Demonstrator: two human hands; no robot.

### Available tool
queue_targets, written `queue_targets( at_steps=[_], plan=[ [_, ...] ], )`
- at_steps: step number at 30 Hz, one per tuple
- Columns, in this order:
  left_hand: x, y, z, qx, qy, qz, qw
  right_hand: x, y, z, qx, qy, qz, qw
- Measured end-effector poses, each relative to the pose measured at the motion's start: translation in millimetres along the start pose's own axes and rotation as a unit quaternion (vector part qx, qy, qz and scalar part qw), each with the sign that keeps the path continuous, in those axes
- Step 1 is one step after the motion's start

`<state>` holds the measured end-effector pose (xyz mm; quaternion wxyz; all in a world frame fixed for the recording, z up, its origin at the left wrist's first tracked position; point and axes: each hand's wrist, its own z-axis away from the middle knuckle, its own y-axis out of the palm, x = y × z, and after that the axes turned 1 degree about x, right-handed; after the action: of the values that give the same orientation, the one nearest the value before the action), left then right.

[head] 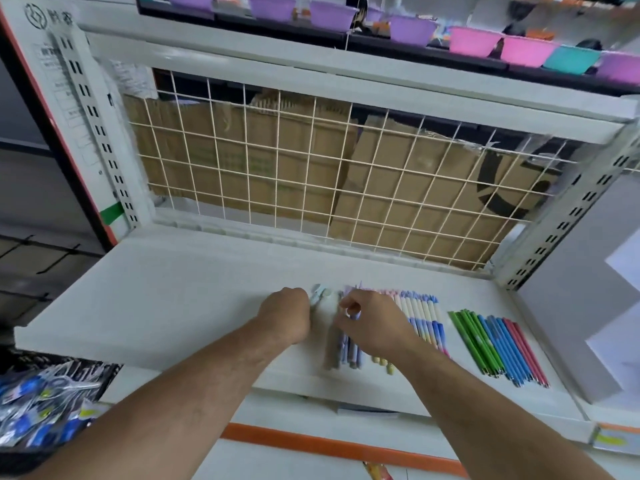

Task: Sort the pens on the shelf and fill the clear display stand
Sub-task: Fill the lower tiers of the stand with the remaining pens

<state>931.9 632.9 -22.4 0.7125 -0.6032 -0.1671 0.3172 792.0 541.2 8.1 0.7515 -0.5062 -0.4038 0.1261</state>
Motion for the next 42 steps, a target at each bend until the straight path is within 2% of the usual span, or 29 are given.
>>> queue_targets(
  at_steps=[10,15,19,23,30,36,42],
  plan=[
    [-6.2,-2.4,4.1,0.061,-0.007,0.036,0.997,-6.3,-13.5,0.4,-0.004,-0.011,-0.014,1.000],
    [-2.6,-8.9,11.0,0.028,-0.024,0.158,0.987,-4.5,-22.6,13.3,-0.016,-0.006,-0.036,0.999],
    [-12.4,-17.5,16.4,-0.037,0.025,0.320,0.946,-2.8,-31.2,30.0,-0.044,0.015,-0.097,0.994],
    [-37.6,-18.3,29.0,-0.016,0.080,0.455,0.887,-5.8,-41.2,49.2,-0.100,0.051,-0.188,0.976],
    [-93.1,-9.3,53.7,0.013,0.190,0.482,0.855,-34.3,-61.5,81.5,-0.171,0.078,-0.277,0.942],
    [-156.3,-2.2,64.9,0.025,0.208,0.473,0.856,-85.9,-91.5,107.4,-0.175,0.069,-0.288,0.939],
    [-252.9,4.5,86.4,0.027,0.223,0.488,0.843,-169.1,-137.6,131.5,-0.176,0.073,-0.282,0.940]
  ],
)
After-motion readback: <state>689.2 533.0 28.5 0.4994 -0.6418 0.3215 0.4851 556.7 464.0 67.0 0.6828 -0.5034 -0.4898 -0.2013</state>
